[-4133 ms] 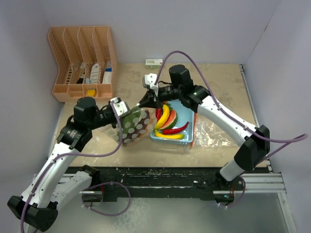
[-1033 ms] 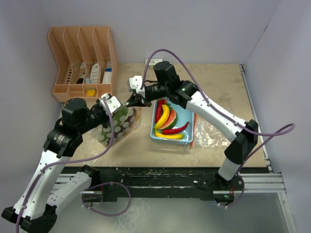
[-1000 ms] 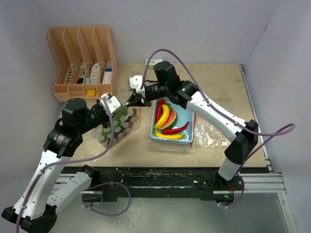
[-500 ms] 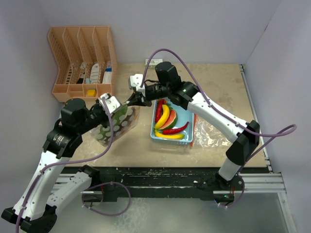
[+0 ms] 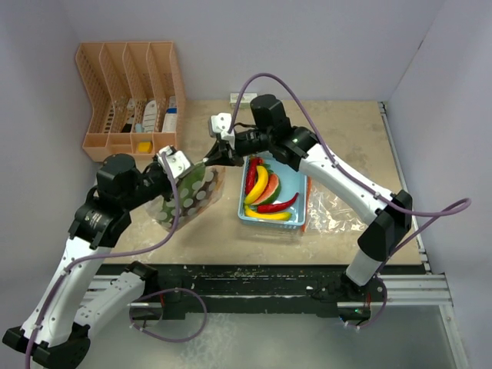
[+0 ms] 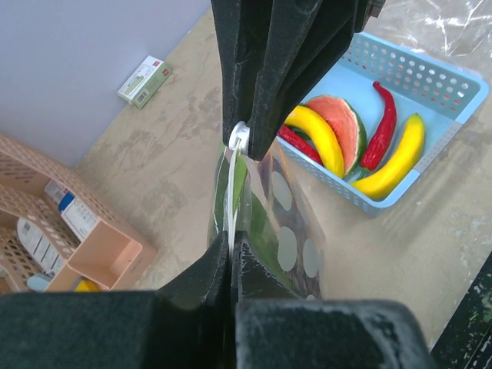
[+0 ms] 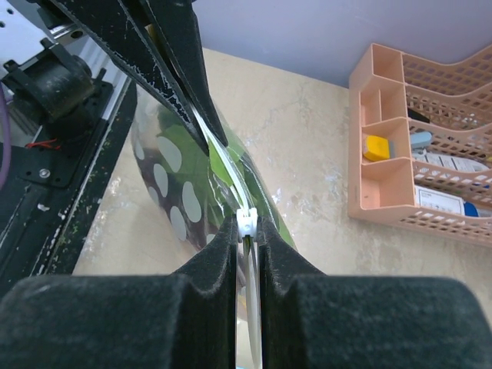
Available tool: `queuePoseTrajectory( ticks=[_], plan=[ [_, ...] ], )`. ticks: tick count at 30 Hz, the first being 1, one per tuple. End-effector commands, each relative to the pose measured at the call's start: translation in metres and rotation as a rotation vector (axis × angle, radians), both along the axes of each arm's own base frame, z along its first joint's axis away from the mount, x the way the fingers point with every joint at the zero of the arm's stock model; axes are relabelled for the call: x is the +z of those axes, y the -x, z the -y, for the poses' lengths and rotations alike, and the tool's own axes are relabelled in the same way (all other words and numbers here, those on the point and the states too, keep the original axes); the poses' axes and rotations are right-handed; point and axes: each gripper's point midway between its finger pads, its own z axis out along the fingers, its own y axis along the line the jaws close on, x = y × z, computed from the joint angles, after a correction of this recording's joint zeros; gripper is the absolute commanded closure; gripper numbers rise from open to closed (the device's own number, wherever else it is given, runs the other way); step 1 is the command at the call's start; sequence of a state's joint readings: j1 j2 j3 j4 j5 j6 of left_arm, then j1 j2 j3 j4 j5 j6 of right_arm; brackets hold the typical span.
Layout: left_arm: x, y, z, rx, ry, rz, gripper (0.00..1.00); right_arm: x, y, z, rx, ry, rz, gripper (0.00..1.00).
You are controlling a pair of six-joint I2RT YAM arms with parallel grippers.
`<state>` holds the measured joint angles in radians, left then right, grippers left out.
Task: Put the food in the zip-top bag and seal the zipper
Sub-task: Zip the zipper food storage bag at the center of the board.
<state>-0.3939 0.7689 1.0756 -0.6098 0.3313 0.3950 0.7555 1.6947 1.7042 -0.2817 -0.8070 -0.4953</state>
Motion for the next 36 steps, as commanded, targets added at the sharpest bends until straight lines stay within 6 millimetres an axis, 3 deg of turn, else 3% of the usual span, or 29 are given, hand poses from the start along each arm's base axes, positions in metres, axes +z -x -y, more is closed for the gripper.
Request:
queuePoseTrajectory(
  ticks=[1,10,24,26,29,33,36],
  plan=[
    [0.023,0.0,0.004,-0.01,0.069,0.045,1.0,0.038,-0.022,0.025,-0.05,-0.07,0.056,0.99],
    [0.018,-0.011,0.022,-0.071,0.107,0.027,1.0,0.034,-0.001,-0.003,0.008,-0.077,0.031,0.99],
    [0.007,-0.021,0.032,-0.096,0.121,0.012,1.0,0.025,0.016,-0.017,0.048,-0.058,-0.003,0.97],
    [0.005,-0.023,0.03,-0.084,0.114,0.009,1.0,0.023,0.018,-0.016,0.049,-0.043,0.013,0.92],
    [0.007,-0.021,0.023,-0.054,0.105,0.017,1.0,0.023,0.005,-0.008,-0.06,-0.028,0.037,0.78],
    [0.008,-0.019,0.009,0.01,0.071,0.034,1.0,0.038,-0.018,0.008,-0.239,-0.063,0.097,0.54],
    [0.008,-0.017,0.002,0.034,0.048,0.033,1.0,0.048,-0.03,0.021,-0.34,-0.072,0.113,0.47]
  ],
)
